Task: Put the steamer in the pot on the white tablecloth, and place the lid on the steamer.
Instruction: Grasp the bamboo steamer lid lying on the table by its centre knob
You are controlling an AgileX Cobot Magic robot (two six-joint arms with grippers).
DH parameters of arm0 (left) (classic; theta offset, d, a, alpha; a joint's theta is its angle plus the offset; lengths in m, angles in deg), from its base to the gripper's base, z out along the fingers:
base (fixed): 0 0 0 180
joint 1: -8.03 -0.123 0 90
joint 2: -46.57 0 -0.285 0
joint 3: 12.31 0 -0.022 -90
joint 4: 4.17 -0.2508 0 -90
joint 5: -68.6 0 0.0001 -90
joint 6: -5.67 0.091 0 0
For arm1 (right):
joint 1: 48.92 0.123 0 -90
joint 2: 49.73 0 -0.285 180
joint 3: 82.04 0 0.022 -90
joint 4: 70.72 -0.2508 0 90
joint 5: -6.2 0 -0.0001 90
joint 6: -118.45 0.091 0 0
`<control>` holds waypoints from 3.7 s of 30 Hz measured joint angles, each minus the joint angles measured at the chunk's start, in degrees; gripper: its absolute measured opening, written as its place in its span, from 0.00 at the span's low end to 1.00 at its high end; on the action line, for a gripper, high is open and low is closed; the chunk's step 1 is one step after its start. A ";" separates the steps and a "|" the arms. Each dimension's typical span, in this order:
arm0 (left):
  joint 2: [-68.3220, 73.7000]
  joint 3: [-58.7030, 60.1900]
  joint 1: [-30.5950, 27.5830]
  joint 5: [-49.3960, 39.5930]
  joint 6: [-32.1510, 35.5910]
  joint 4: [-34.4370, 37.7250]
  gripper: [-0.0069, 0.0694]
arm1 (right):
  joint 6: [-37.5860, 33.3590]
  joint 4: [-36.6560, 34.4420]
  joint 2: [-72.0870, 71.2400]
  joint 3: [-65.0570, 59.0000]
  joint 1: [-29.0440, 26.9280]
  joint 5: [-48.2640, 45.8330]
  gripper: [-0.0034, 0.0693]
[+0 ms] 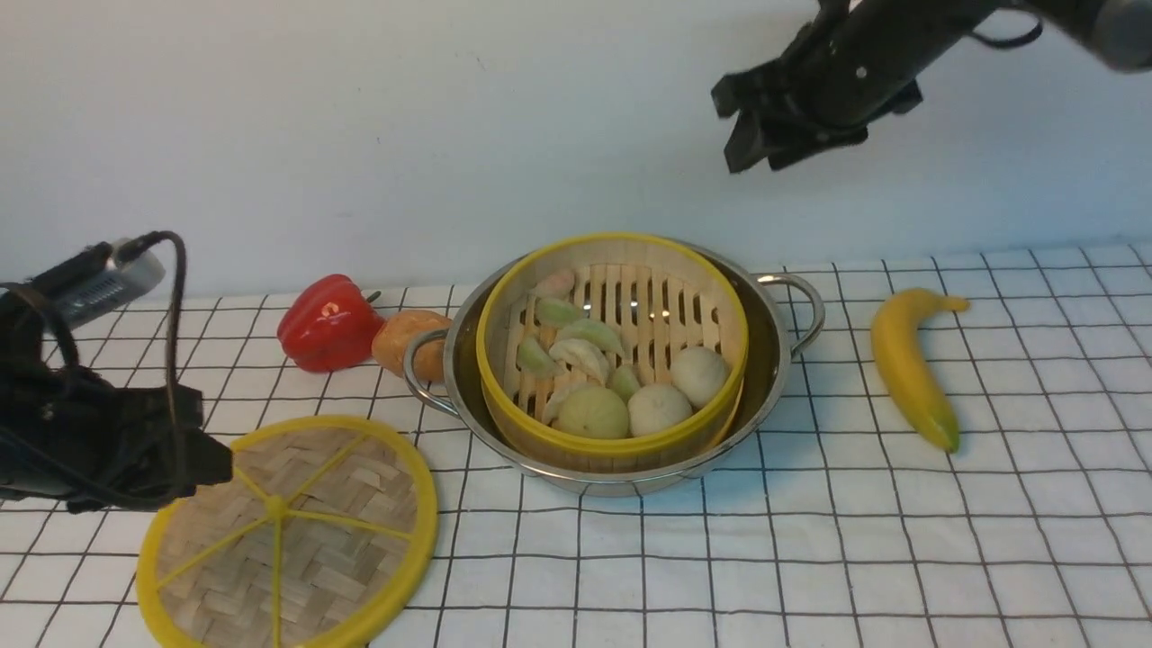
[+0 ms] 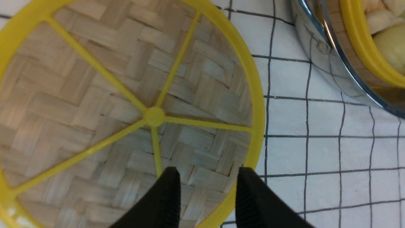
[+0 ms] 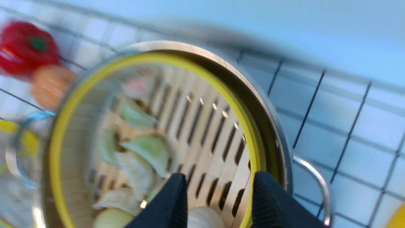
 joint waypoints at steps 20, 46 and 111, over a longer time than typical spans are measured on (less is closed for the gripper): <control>3.06 0.00 9.96 10.81 -19.66 -23.31 0.41 | -7.19 7.02 -58.60 -25.37 -4.38 1.13 0.03; 10.41 0.00 9.96 15.85 -11.44 -13.85 0.41 | -7.95 -8.51 -85.40 -64.36 -4.38 4.87 0.03; 3.08 -4.42 9.96 9.90 -18.93 -24.33 0.25 | -8.02 -12.00 -85.45 -64.65 -4.38 4.87 0.05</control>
